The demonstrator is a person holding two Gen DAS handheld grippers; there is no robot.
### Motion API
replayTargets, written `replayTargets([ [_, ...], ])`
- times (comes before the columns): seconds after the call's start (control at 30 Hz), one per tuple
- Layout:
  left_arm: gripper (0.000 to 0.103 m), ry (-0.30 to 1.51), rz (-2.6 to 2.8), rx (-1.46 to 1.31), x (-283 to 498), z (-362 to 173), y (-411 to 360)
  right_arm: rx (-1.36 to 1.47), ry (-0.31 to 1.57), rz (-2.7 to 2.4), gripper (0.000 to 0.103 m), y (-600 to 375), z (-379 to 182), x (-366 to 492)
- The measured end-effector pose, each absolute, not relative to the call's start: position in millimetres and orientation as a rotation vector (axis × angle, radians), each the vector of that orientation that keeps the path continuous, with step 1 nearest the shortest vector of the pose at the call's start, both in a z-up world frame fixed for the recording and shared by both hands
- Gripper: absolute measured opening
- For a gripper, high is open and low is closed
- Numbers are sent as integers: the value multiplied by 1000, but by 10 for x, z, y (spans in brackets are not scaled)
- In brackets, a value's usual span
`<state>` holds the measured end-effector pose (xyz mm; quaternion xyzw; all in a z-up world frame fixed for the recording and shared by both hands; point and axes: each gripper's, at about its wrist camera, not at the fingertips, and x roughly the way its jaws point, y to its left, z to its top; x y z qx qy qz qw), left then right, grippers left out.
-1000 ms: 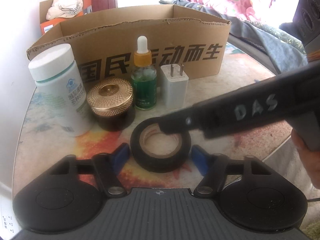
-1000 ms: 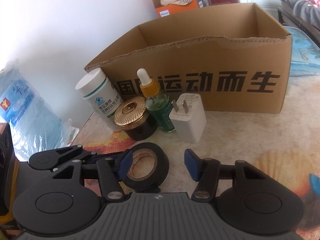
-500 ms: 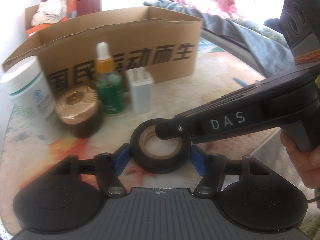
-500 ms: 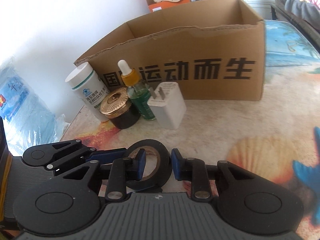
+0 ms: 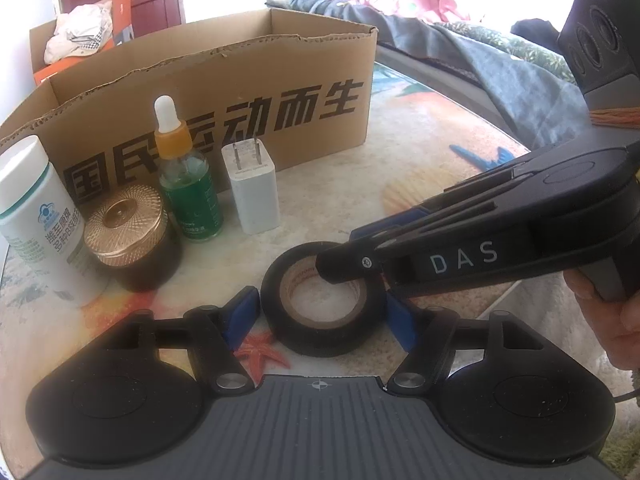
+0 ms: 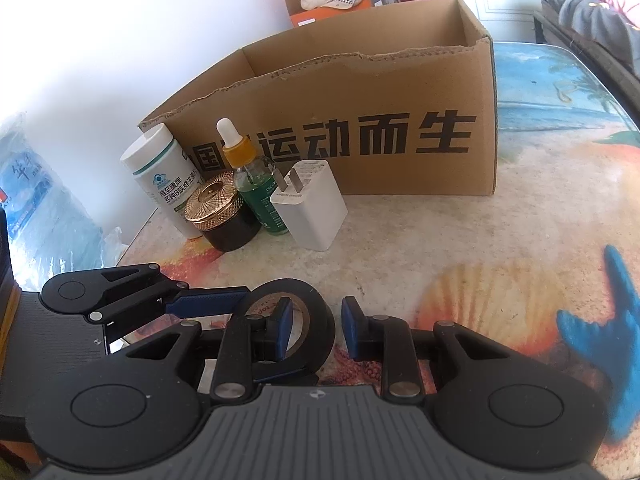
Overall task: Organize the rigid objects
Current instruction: 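Lift the tape roll and carry it down into the box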
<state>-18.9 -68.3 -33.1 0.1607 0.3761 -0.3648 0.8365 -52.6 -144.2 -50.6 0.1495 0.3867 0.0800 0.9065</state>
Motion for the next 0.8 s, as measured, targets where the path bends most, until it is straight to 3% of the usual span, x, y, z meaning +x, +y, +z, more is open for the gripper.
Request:
replayTargets([
  [0.27,67,779,-766,332,-192,-337,-712,303,791,176,21,-1444,-524,-506],
  [0.8,67,705,-768,323,-350,-140,-658,293,737,163,21,-1417,-344,-684],
])
